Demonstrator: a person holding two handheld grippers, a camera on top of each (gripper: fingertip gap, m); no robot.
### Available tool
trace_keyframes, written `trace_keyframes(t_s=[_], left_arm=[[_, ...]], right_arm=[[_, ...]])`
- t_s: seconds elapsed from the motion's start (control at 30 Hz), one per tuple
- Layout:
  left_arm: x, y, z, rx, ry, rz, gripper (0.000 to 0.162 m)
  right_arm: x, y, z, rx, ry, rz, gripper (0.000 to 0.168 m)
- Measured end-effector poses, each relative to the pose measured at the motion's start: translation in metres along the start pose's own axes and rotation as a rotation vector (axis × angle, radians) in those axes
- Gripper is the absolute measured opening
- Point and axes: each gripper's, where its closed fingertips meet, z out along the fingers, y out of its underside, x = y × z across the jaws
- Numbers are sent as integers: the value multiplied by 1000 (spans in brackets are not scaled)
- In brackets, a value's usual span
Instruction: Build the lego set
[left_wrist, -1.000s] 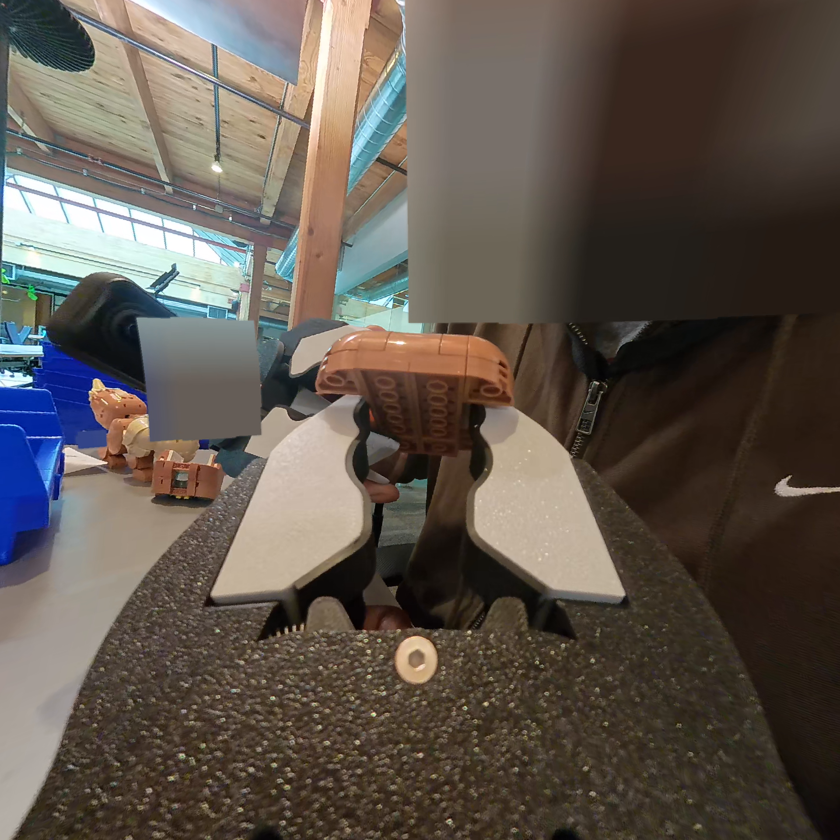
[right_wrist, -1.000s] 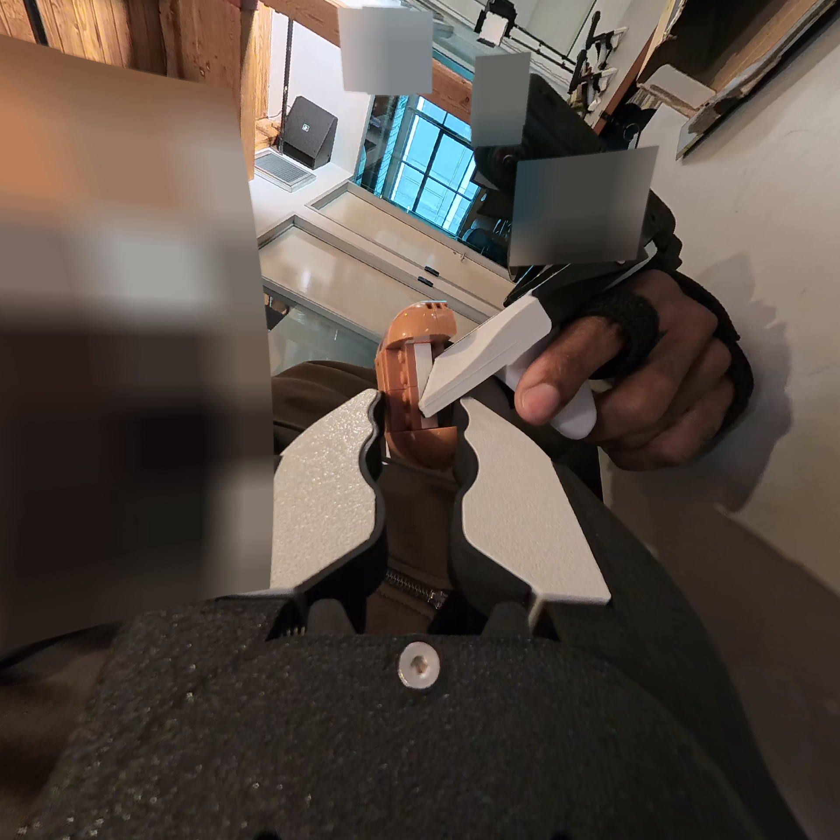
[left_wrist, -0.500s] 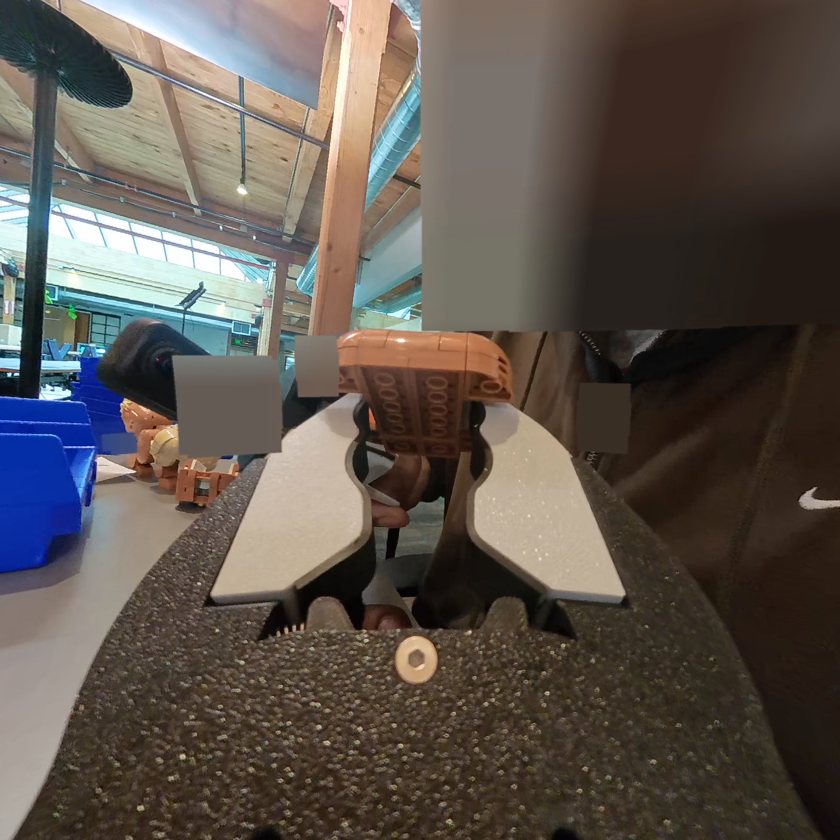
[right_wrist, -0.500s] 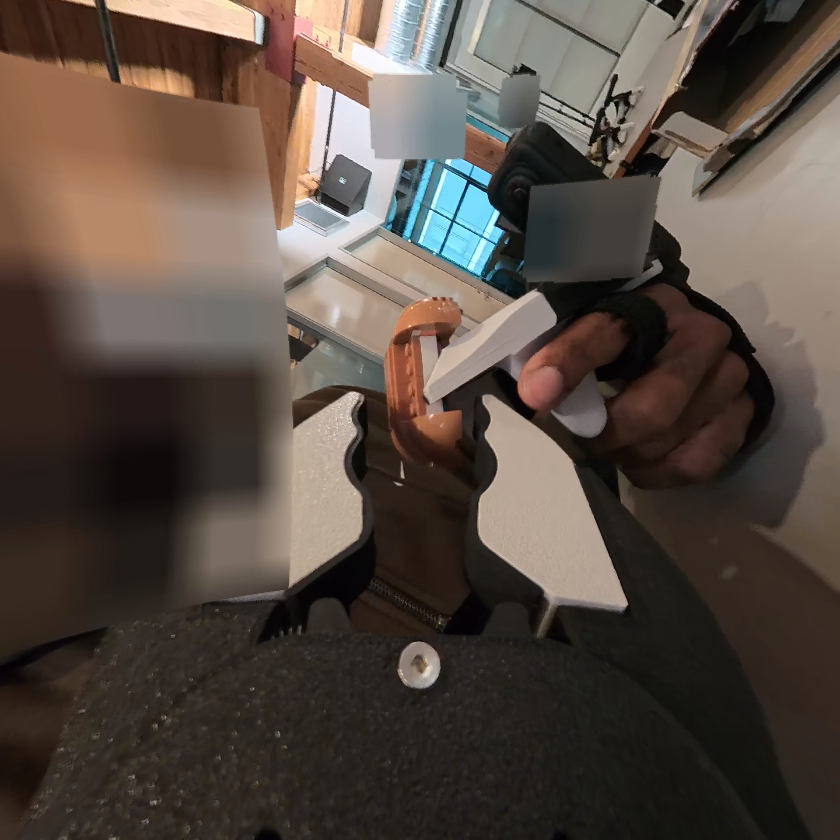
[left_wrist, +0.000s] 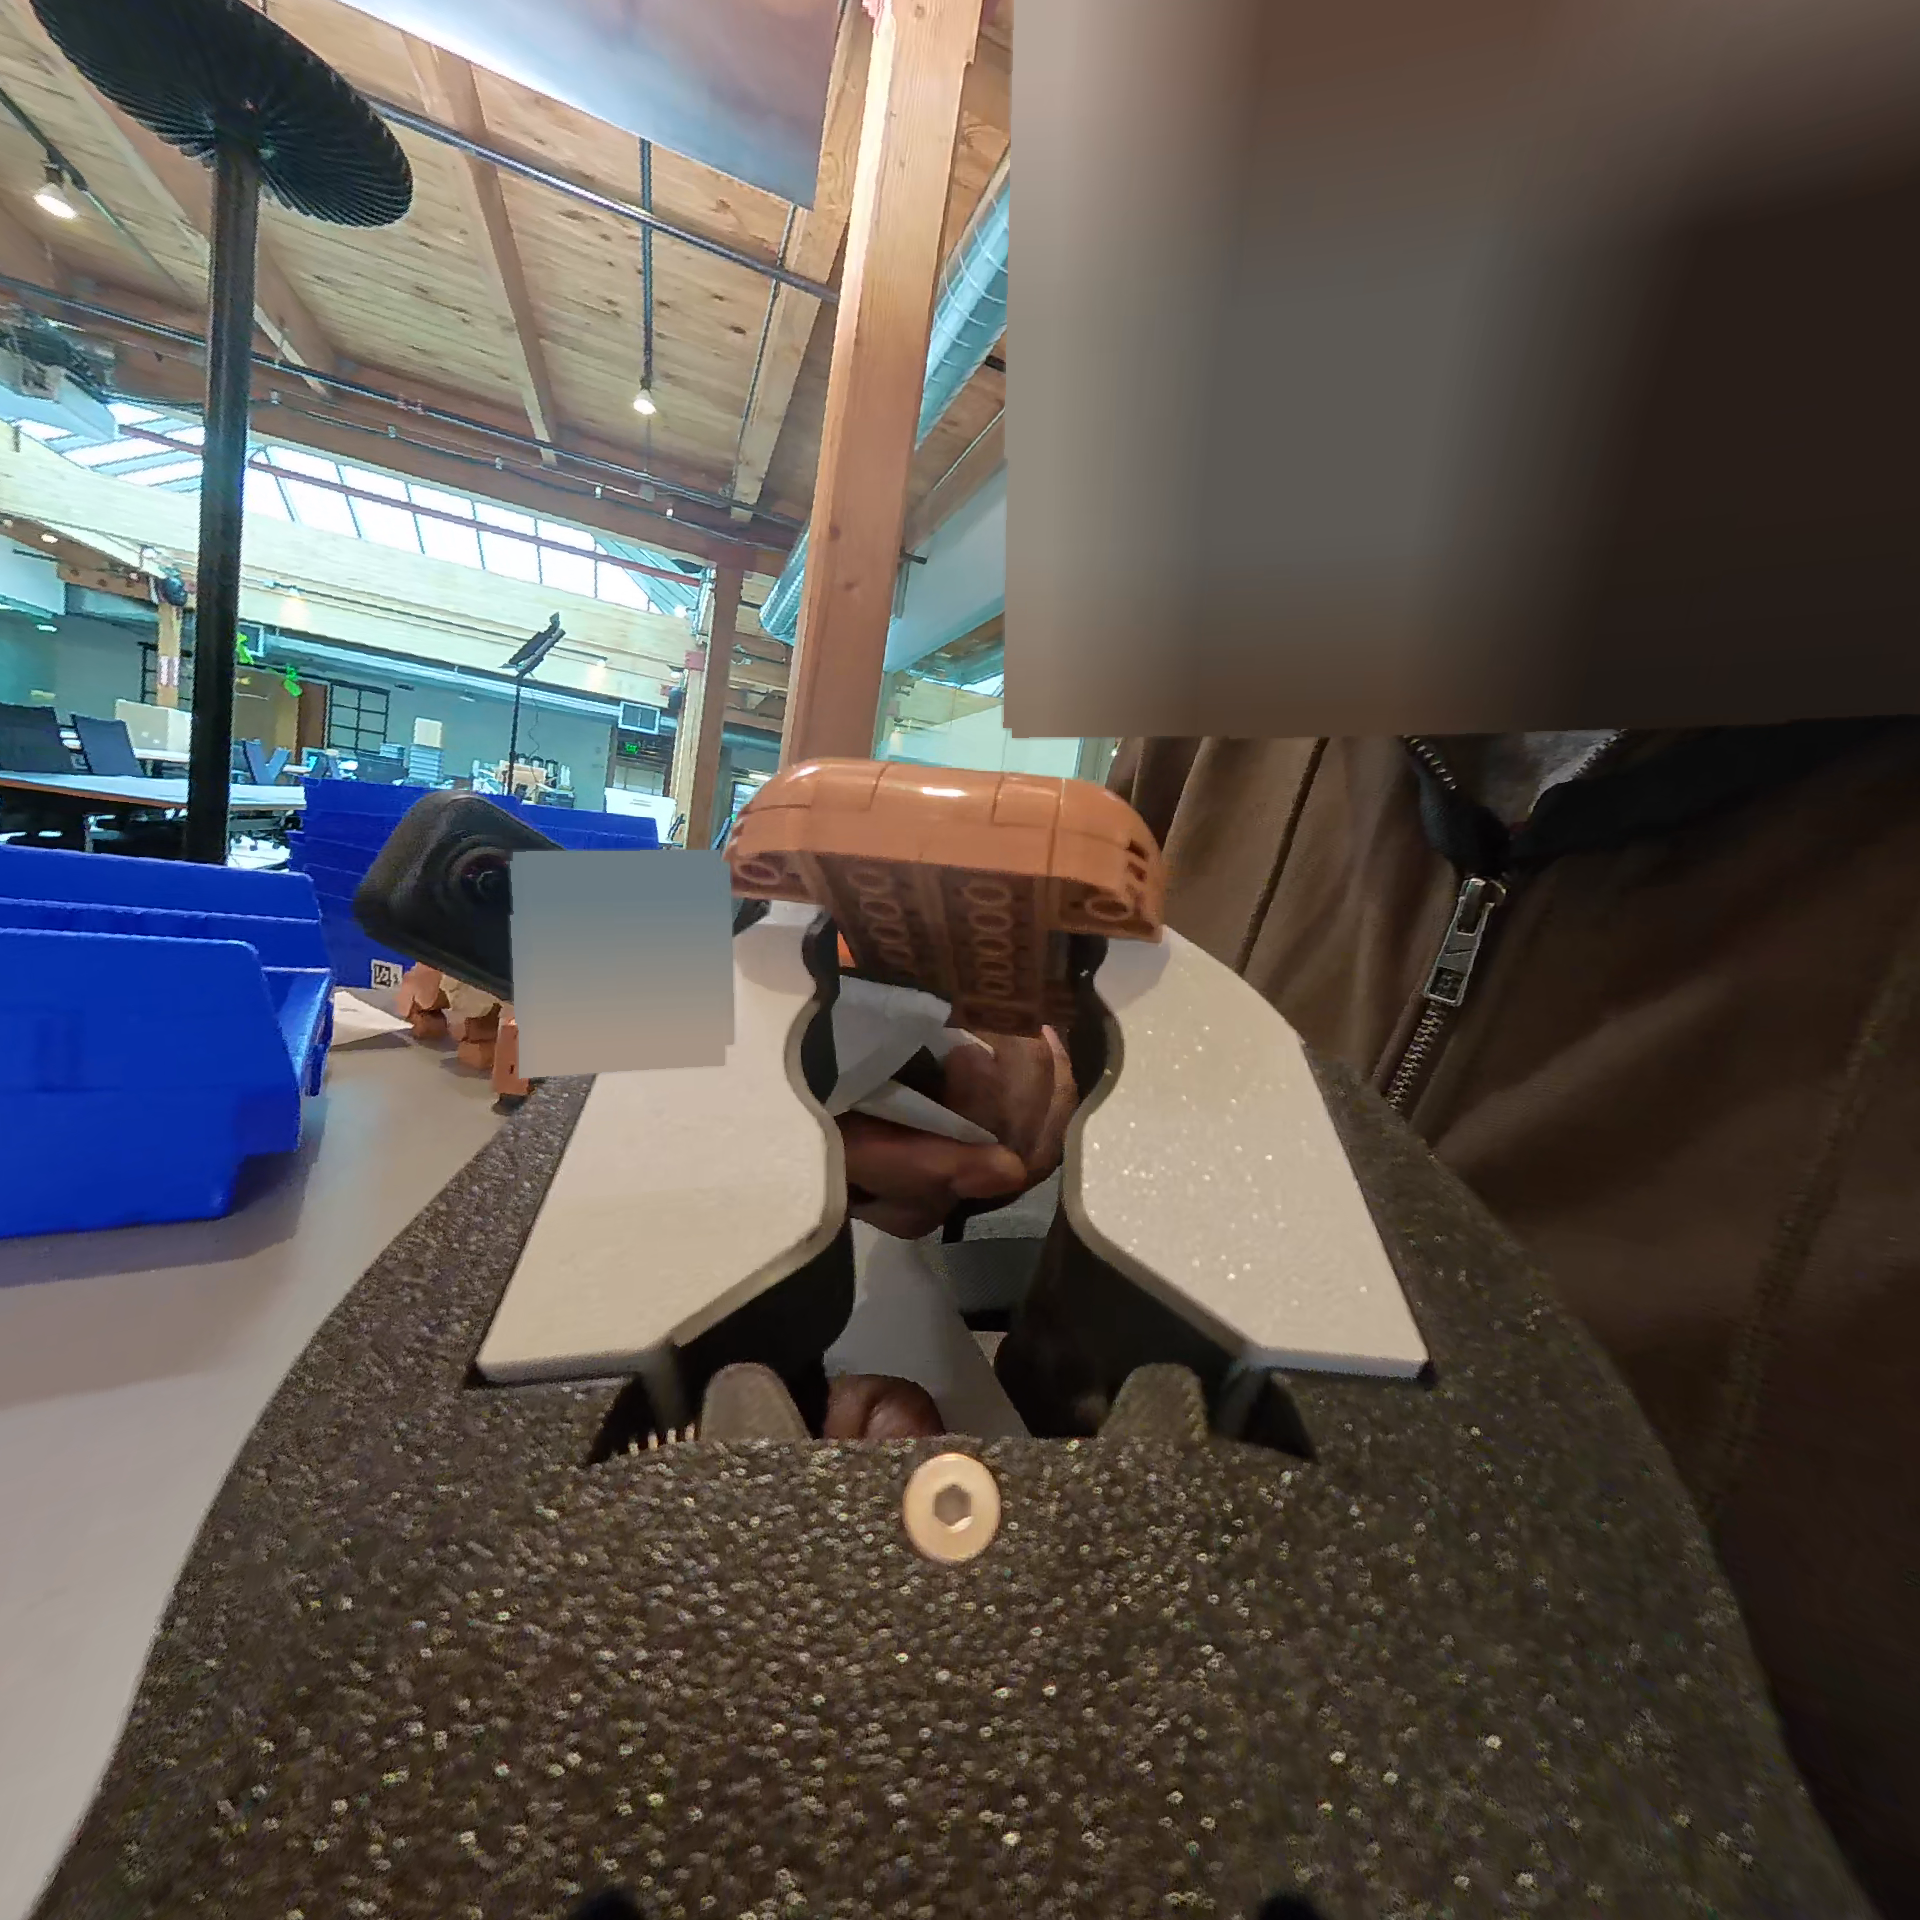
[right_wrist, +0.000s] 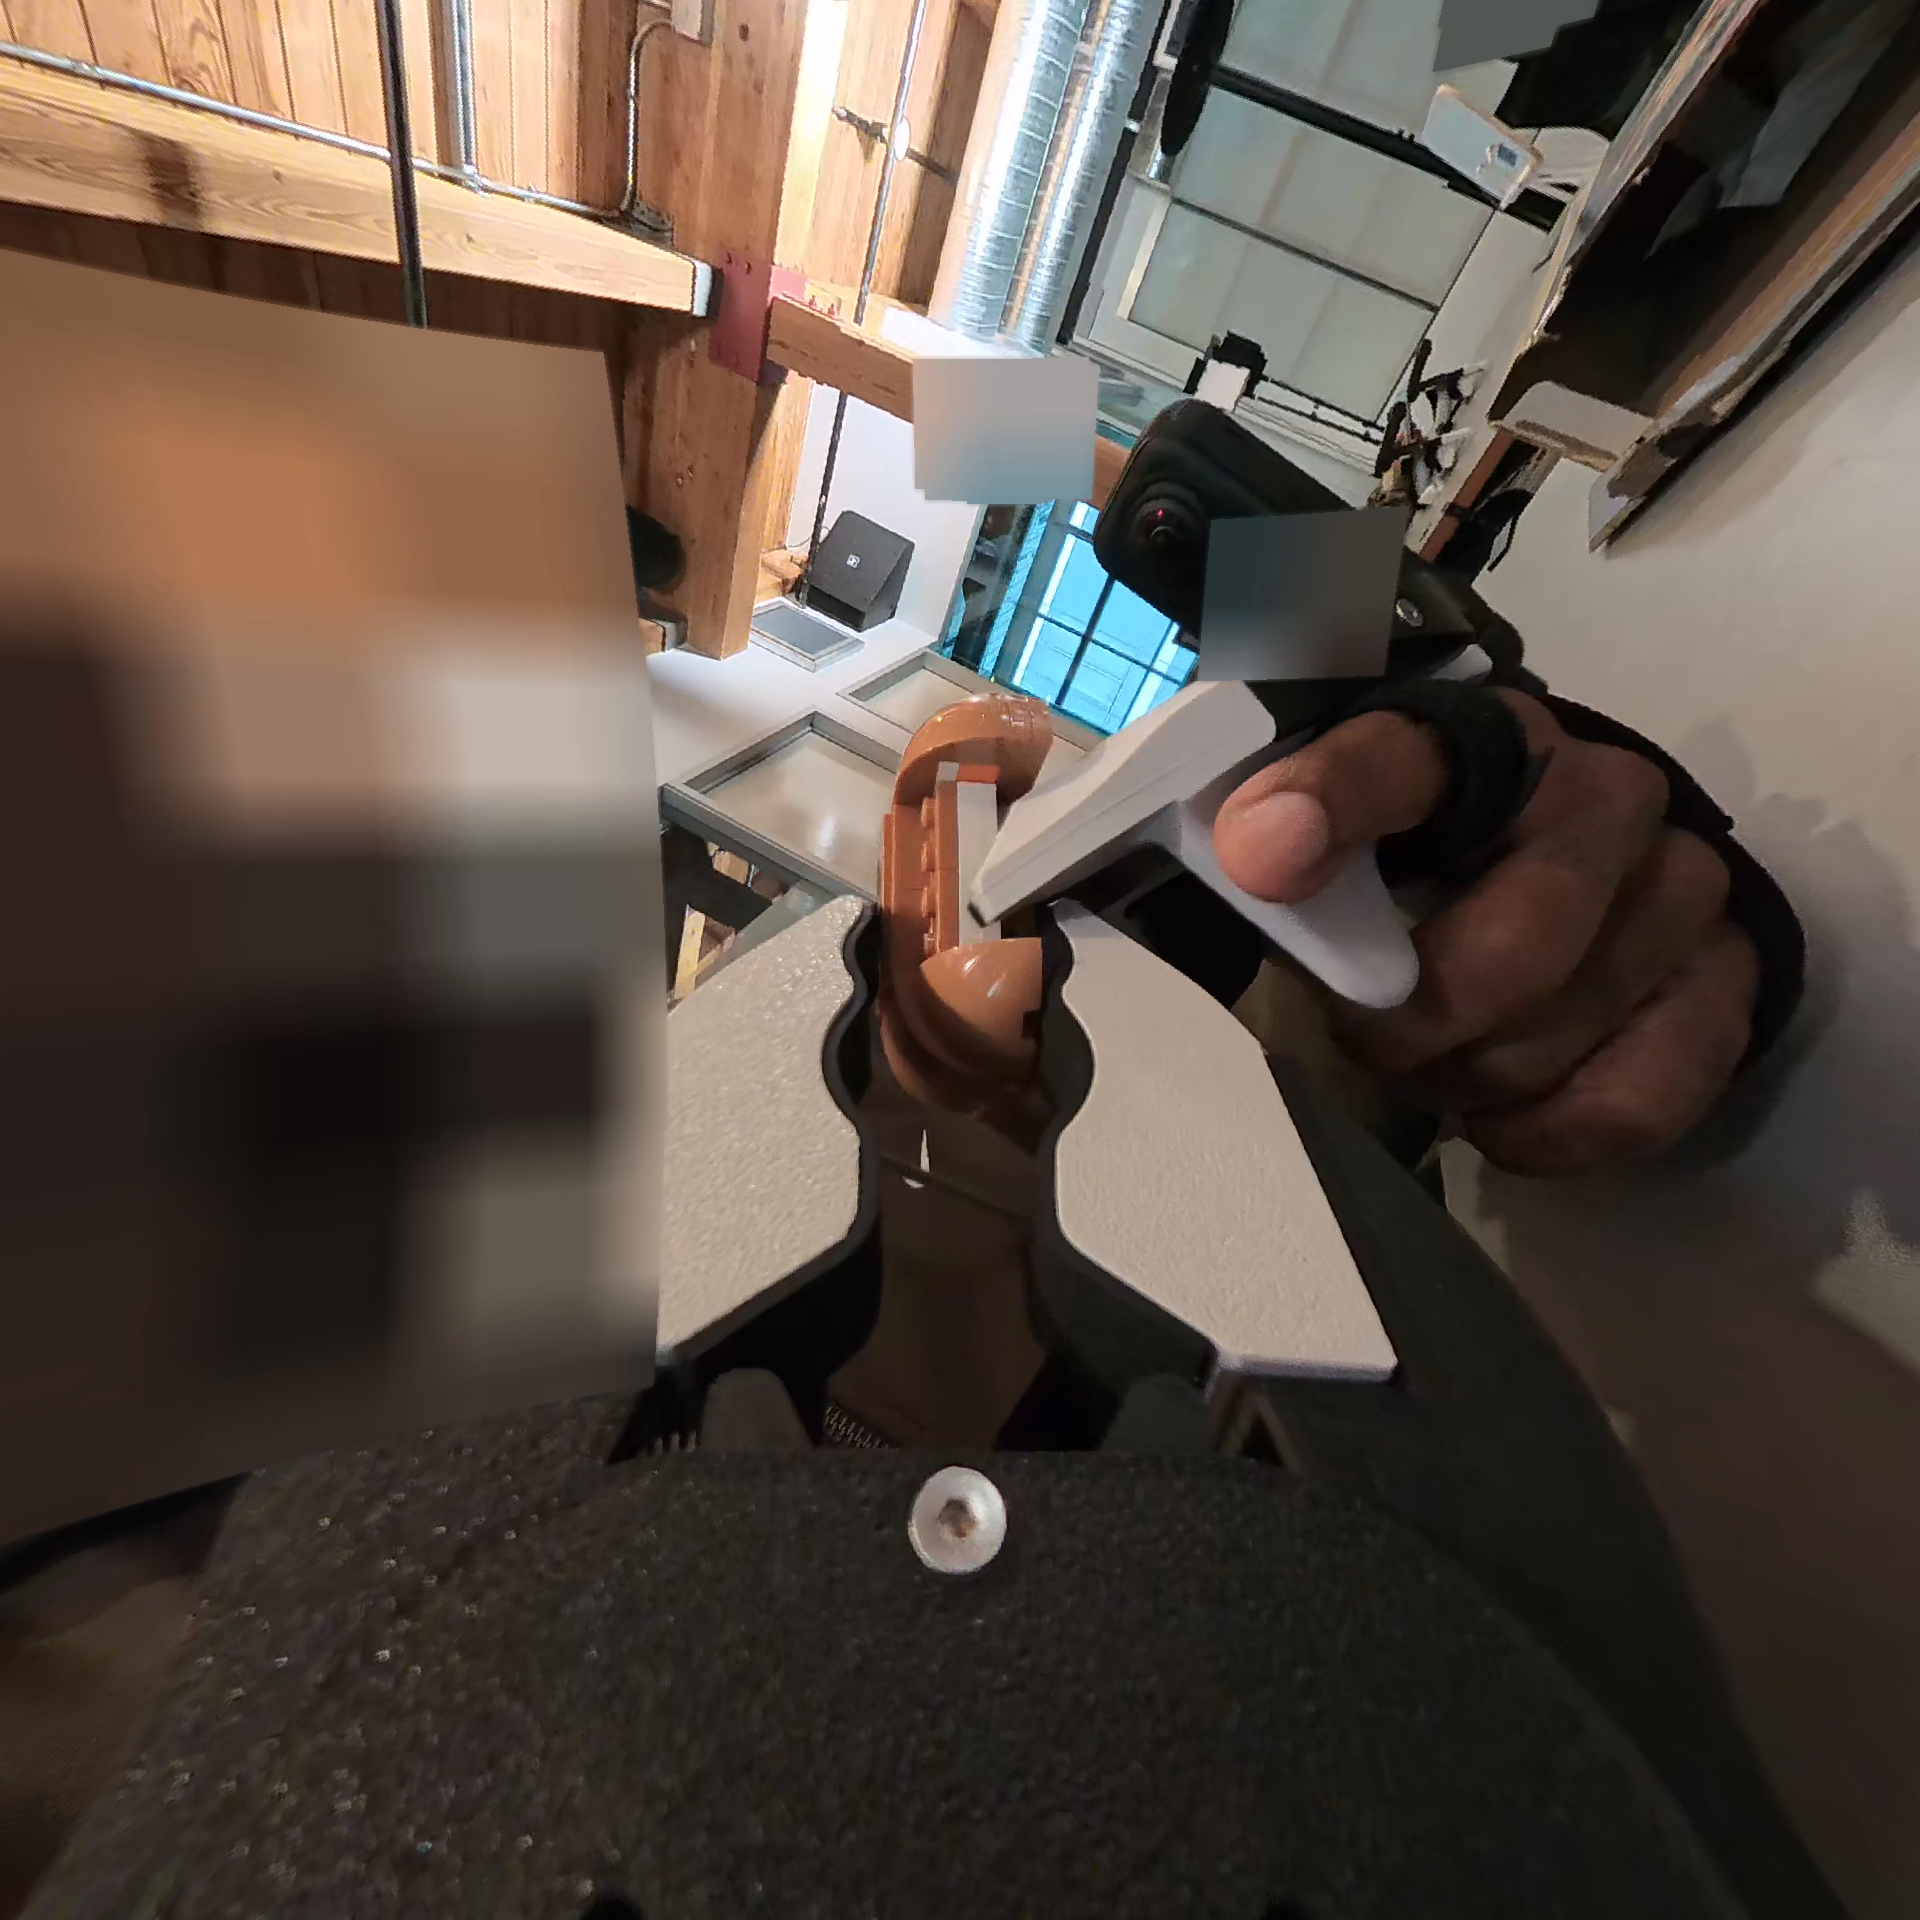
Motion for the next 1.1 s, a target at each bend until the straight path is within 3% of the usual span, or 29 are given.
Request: trace_keyframes(t_s=[0.4, 0.77, 1.1], left_arm=[[-17, 5, -8, -50, -125, -83, 54], [-32, 21, -26, -63, -338, -419, 55], [-42, 38, -37, -174, -495, -560, 30]], right_arm=[[6, -18, -18, 115, 20, -102, 27], [38, -19, -30, 86, 217, -131, 27], [55, -14, -33, 1, 337, -176, 26]])
